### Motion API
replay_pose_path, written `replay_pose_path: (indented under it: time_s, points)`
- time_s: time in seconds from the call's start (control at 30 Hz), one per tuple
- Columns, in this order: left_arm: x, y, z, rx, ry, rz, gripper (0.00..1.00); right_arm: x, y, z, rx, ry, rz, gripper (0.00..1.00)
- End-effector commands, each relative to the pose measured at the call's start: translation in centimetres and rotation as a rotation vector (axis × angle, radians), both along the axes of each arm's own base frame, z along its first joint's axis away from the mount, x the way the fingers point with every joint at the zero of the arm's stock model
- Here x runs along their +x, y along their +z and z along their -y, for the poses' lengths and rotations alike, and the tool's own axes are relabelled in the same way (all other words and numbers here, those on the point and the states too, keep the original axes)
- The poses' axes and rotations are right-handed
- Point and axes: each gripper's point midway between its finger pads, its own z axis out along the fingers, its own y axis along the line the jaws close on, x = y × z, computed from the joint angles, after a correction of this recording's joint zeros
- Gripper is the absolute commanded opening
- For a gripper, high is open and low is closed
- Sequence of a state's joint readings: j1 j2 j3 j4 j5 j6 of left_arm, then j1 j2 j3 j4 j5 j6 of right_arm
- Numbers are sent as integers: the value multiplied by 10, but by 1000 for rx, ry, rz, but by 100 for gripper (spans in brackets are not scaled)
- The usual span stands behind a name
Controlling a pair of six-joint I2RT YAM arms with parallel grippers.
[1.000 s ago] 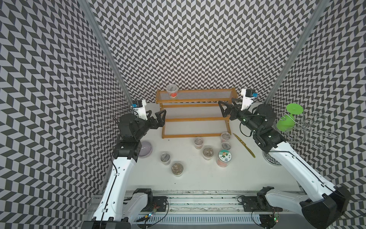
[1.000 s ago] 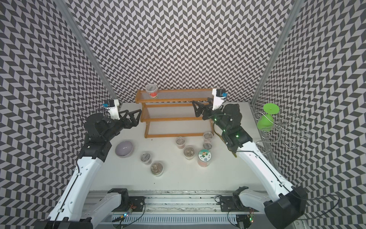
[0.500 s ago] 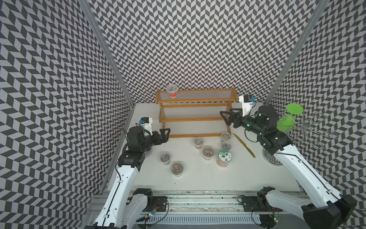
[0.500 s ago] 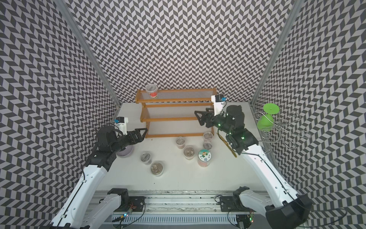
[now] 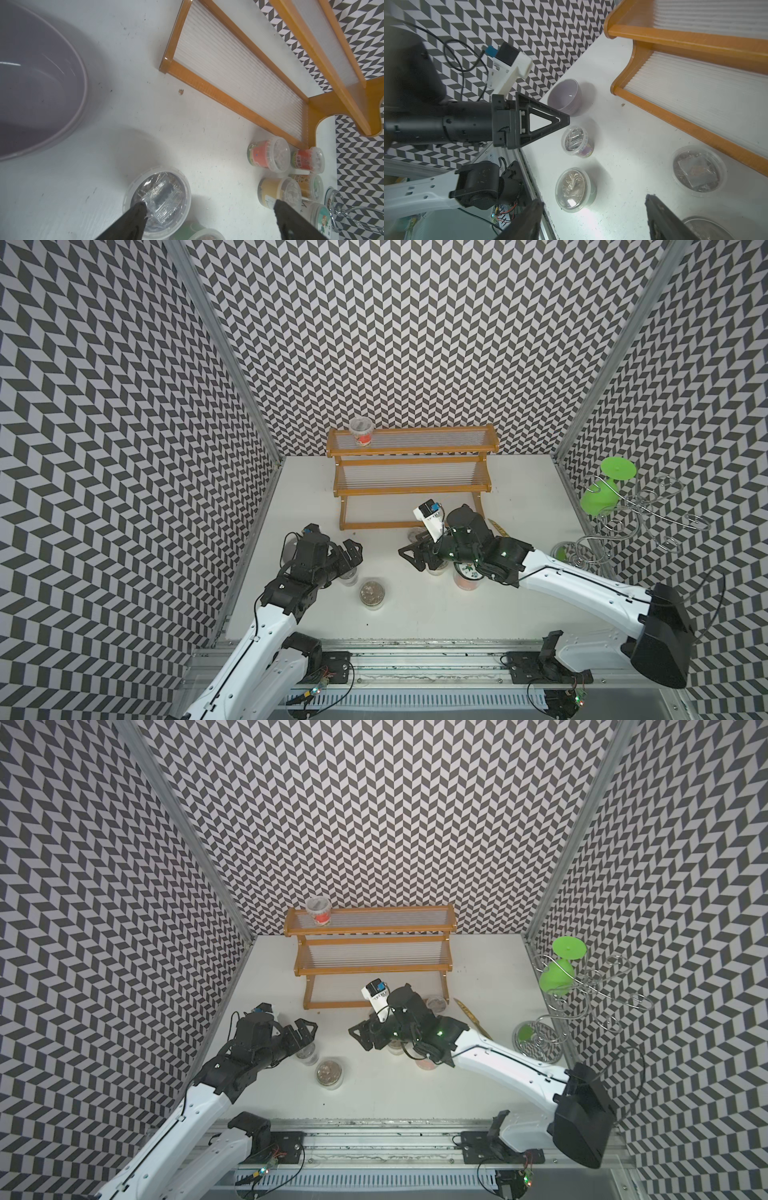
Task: Place the seed container on the shelf
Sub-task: Pick up the seed jar at the center of the board.
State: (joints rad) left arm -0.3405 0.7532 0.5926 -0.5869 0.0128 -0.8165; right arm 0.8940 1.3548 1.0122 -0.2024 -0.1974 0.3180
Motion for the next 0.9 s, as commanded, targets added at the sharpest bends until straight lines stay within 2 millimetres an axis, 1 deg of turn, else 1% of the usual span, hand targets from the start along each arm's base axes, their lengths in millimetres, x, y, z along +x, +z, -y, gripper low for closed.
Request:
replay_pose_path:
  time_s: [0.0,0.03,0.1,0.23,0.3,0.37,0.43,0.47,0.63,0.87]
  points:
    - [-8,-16,-18,53,142,-76,100,8,-5,-4,11,-34,16,79]
    - [-9,-23,-17,56,141,-89,100,8,-8,-5,10,-33,11,80]
    - [-9,-30,-21,83,152,-101,100,5,-13,-7,23,-17,1,80]
    - [1,-27,-26,130,161,-64,100,-6,-28,-19,34,59,-41,80]
    - [6,-26,-21,140,128,-40,100,-6,-34,-22,17,66,-46,80]
    - [8,-29,-23,154,137,-47,100,0,-40,-18,-9,26,-35,81]
    - [9,-36,-24,178,136,-80,100,14,-45,-6,-60,-58,-3,83]
    - [8,-40,-25,191,137,-102,100,17,-45,-3,-75,-72,12,84]
    - [6,-57,-23,254,108,-173,100,15,-48,-4,-99,-43,26,86]
    - [8,-68,-18,338,61,-208,100,16,-57,0,-122,-60,26,89]
